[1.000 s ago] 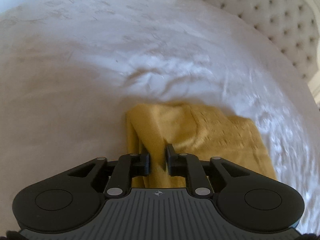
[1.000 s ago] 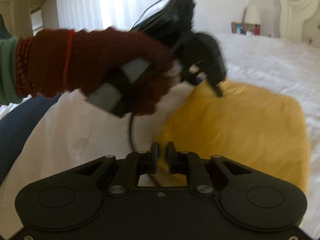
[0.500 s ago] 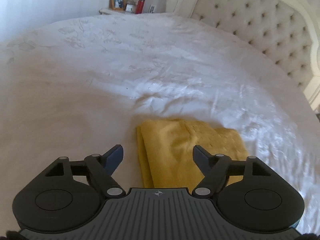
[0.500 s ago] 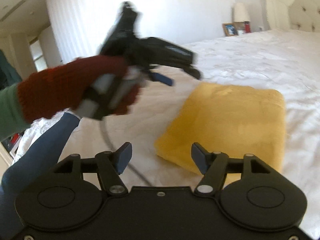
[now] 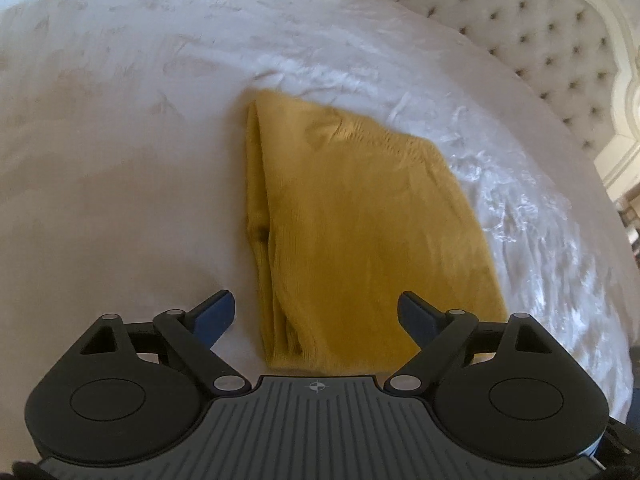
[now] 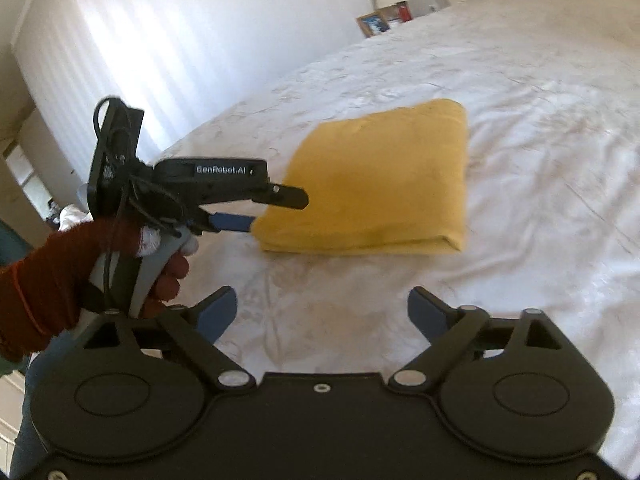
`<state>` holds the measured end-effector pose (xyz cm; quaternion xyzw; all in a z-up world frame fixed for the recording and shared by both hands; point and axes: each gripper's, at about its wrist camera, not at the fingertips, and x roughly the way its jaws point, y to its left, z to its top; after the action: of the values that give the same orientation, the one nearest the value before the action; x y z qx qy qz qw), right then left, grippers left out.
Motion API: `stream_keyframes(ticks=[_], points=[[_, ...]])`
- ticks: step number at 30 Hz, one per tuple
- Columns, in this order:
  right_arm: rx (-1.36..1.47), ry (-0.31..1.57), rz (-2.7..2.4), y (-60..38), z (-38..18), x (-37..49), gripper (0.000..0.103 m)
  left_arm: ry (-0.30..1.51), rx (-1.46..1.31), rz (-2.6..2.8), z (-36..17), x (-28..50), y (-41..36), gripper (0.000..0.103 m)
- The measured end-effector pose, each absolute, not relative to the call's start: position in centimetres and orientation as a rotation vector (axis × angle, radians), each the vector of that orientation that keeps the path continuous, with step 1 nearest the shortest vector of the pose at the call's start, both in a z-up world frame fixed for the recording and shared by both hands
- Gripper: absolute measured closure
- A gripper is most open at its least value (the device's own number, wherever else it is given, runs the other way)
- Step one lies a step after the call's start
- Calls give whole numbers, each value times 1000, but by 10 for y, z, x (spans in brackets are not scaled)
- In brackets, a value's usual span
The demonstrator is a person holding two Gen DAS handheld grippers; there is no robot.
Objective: Fold small clothes
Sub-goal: 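Open the right gripper and withdraw it from the folded sweater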
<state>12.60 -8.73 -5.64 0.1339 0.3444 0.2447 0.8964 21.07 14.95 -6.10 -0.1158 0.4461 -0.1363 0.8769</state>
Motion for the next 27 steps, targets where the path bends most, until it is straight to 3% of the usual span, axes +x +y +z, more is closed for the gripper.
stream_keyframes(ticks=[2, 5, 7, 27], points=[[307, 715, 492, -93, -58, 123, 5, 941, -239, -283, -67, 210, 146, 12], [335, 711, 468, -100, -58, 120, 5, 944, -247, -291, -75, 214, 142, 1], [344, 708, 460, -103, -58, 119, 1, 942, -261, -289, -79, 217, 141, 1], [448, 740, 406, -149, -63, 192, 1, 871, -205, -339, -89, 213, 137, 1]])
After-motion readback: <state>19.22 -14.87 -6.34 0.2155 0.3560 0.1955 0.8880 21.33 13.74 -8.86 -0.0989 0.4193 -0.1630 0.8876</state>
